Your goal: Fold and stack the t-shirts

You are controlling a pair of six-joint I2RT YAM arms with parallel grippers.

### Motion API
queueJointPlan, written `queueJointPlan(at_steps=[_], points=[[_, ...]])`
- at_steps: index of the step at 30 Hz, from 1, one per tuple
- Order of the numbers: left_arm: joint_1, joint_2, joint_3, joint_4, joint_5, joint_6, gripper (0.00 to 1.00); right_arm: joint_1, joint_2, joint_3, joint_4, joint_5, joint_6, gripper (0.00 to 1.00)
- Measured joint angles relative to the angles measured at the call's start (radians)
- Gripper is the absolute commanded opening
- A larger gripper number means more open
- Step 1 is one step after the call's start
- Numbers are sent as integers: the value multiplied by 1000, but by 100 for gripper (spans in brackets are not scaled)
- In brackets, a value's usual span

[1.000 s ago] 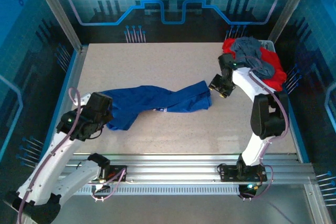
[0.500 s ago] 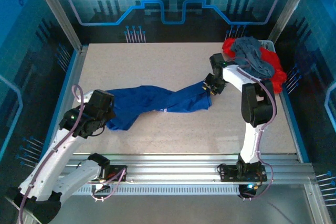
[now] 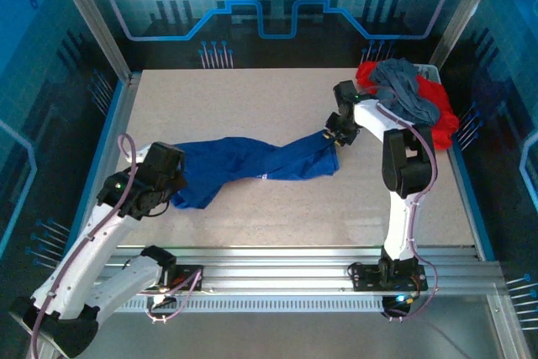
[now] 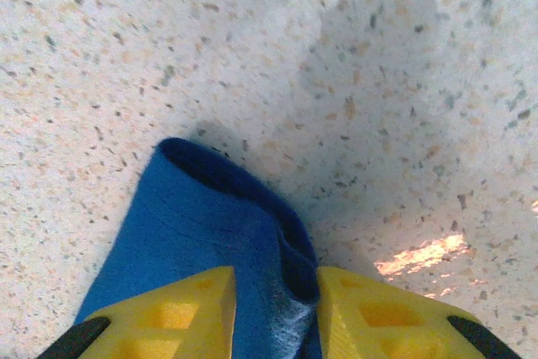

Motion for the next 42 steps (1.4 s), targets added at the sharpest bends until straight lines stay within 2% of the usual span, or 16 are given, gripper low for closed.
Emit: queueJointPlan(at_steps=[12,20,23,35,42], points=[[0,0,0,1,9,0,0,-1,24,56,-24,14,-45,27],[0,0,0,8,14,0,0,-6,-12,-34,-28,36,-40,41],[0,0,-2,16,22,0,0,-9,-12,-34,-23,29,-42,42],[0,12,-2,30,31,0,0,-8,0,-21,-6,2,-23,26],[0,13,-2,31,31,0,0,-8,9,16,-6,-2,-26,7]])
